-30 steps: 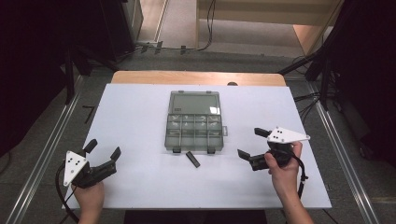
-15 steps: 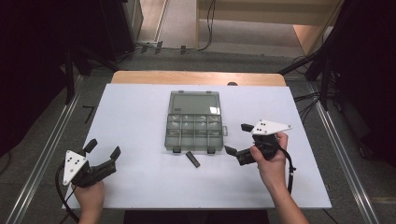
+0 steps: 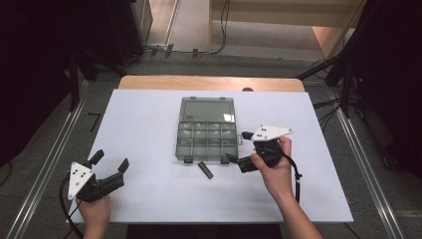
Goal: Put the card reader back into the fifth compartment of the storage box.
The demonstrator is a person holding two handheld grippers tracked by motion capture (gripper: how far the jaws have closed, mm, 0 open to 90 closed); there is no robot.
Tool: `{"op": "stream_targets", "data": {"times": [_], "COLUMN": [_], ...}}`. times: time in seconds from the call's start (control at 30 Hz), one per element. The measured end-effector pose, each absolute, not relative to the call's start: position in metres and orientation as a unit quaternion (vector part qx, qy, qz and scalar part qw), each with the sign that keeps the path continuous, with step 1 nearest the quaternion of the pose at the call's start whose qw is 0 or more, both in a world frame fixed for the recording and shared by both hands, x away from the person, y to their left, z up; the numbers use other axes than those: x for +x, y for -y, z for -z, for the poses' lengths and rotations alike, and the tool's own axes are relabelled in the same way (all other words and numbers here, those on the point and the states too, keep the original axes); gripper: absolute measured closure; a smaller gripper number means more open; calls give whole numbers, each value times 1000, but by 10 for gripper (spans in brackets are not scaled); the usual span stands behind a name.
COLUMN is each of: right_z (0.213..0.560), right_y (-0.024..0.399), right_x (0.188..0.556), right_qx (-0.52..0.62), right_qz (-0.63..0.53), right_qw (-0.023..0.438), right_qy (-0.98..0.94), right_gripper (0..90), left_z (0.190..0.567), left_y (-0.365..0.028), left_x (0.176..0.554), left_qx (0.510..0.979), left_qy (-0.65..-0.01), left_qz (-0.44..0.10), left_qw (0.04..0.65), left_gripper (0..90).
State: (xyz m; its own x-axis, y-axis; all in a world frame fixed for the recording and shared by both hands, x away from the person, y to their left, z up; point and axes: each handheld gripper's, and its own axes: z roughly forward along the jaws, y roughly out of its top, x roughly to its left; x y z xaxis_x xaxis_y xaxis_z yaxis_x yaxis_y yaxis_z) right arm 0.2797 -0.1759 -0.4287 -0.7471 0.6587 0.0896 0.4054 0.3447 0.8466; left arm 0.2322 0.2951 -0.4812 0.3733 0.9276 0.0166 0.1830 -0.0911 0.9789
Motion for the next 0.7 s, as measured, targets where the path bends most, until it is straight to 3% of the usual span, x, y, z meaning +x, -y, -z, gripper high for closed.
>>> {"op": "stream_targets", "data": {"times": [0.6, 0.7], "right_z": [435, 437], "right_y": [149, 146], "right_x": [282, 282], "right_qx": [320, 317], "right_qz": [-454, -452], "right_qw": [108, 105], "right_qy": [-825, -827], "right_gripper": [74, 128], "left_z": [481, 481], "left_y": [-297, -298], "left_x": [233, 233], "left_qx": [640, 640], "left_qy": [-430, -431], "left_qz": [-352, -351], "left_qw": [531, 530], "left_gripper": [135, 135]}}
